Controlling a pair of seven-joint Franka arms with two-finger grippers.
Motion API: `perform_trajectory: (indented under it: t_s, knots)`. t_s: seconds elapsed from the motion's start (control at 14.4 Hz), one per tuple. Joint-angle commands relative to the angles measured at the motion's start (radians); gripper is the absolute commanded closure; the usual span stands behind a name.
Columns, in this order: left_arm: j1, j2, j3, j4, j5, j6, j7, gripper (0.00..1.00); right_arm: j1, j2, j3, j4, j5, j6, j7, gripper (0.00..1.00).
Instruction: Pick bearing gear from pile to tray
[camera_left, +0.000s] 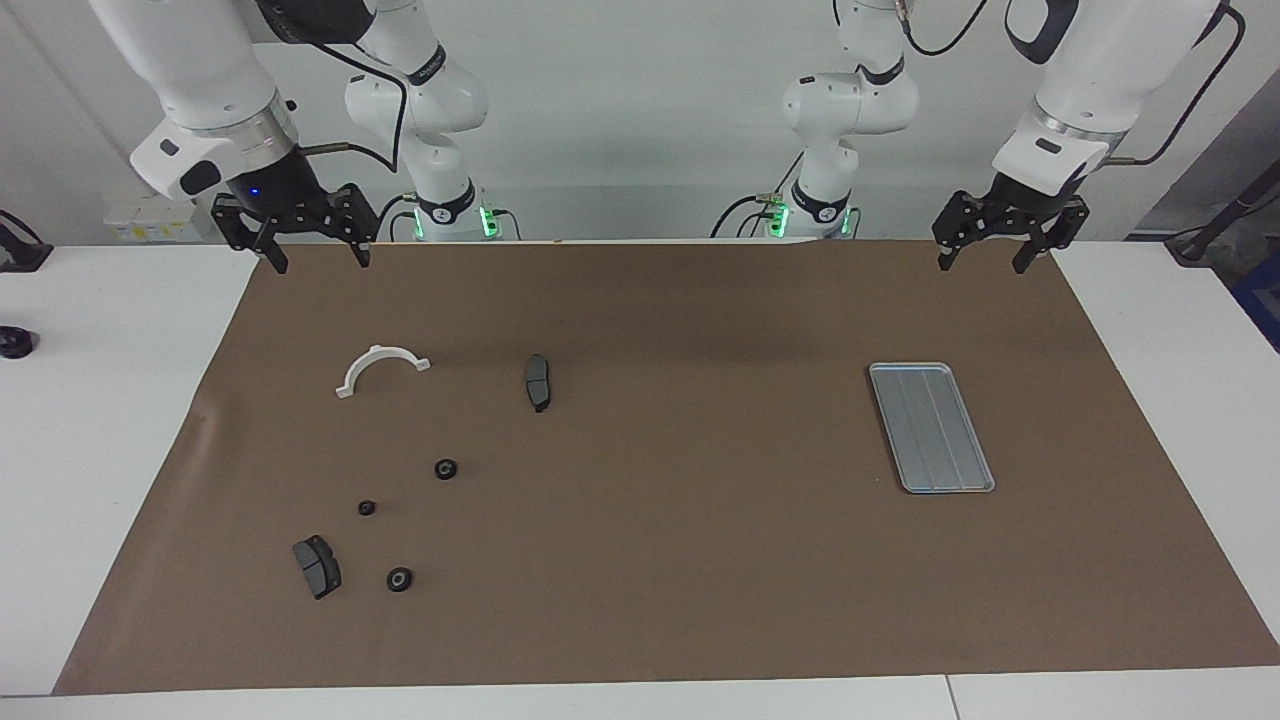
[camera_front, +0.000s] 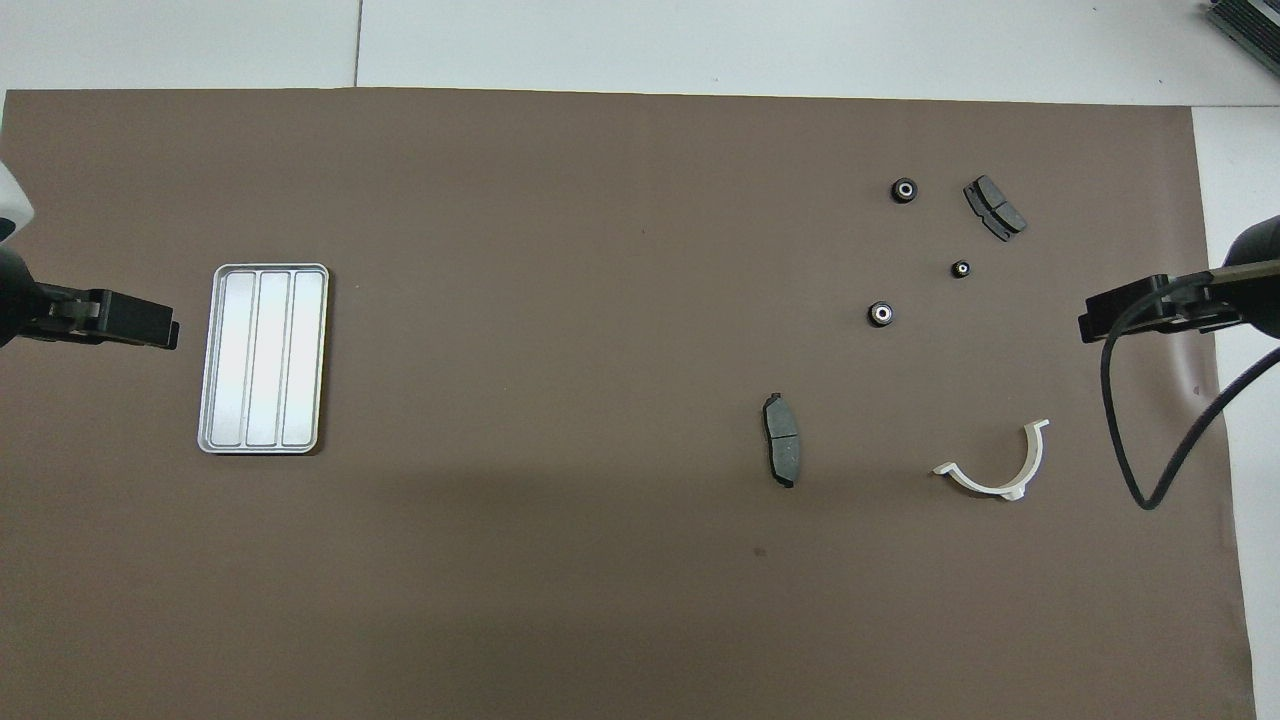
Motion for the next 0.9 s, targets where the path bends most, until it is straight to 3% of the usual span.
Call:
perform_trajectory:
  t_s: [0.0, 0.21, 0.35, 0.83]
  knots:
    - [0.003, -0.002, 0.005, -0.001, -0.014, -0.014, 0.012, 0.0, -0.003, -0.01, 0.009, -0.041, 0.004, 0.024, 0.018, 0.0]
    - [0.003, -0.002, 0.003, -0.001, -0.014, -0.014, 0.012, 0.0, -0.002, -0.033, 0.009, -0.127, 0.051, 0.064, 0.016, 0.0]
    - [0.003, -0.002, 0.003, -0.001, -0.014, -0.014, 0.012, 0.0, 0.003, -0.007, 0.009, -0.158, 0.05, 0.102, 0.003, 0.0]
    - [0.003, -0.002, 0.003, -0.001, -0.014, -0.014, 0.012, 0.0, 0.012, 0.218, 0.009, -0.183, 0.047, 0.363, -0.048, 0.0]
